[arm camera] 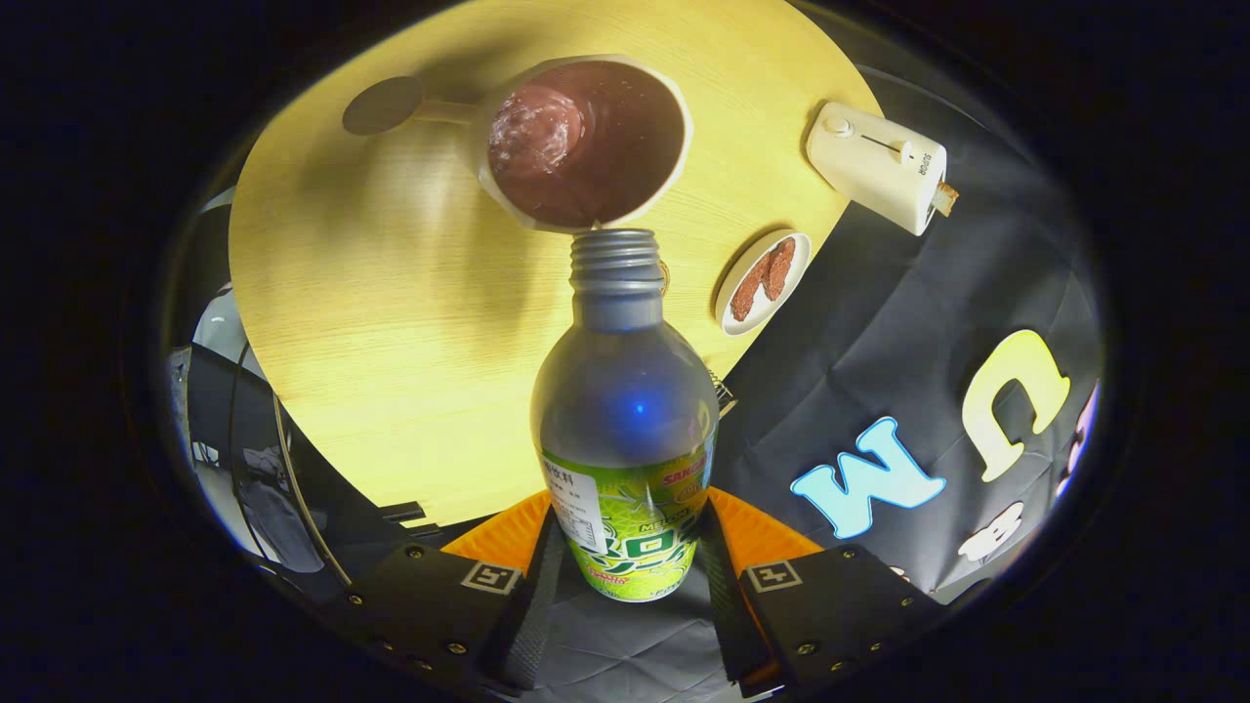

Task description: Take the bottle from table, then pour the juice into the cup, finally place the bottle on the coaster

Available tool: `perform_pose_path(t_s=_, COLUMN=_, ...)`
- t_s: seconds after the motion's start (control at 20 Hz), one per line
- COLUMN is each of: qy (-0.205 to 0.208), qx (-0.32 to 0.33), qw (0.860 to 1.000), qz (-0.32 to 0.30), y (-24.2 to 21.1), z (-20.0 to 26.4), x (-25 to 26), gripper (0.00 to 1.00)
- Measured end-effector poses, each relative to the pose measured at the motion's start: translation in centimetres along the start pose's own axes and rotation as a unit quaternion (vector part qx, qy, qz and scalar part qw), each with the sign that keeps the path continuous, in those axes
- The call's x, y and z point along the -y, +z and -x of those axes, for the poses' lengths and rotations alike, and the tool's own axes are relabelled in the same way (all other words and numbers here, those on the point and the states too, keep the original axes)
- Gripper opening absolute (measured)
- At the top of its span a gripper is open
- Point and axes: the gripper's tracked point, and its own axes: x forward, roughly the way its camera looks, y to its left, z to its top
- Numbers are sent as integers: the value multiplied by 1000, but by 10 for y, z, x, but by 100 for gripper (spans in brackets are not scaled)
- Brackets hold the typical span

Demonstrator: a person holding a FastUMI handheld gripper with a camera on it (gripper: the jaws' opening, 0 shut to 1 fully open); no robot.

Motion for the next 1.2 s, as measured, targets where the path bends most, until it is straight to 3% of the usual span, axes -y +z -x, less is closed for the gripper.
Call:
perform_pose_path(t_s=0.6, qy=5, qx=17, qw=999, qz=-28, y=-5, z=-10, x=-8, gripper=69)
perform_pose_path(t_s=0.95, qy=30, qx=76, qw=994, qz=-74, y=9, z=-19, x=-24, gripper=69)
perform_pose_path(t_s=1.2, qy=58, qx=127, qw=981, qz=-133, y=14, z=-27, x=-33, gripper=69)
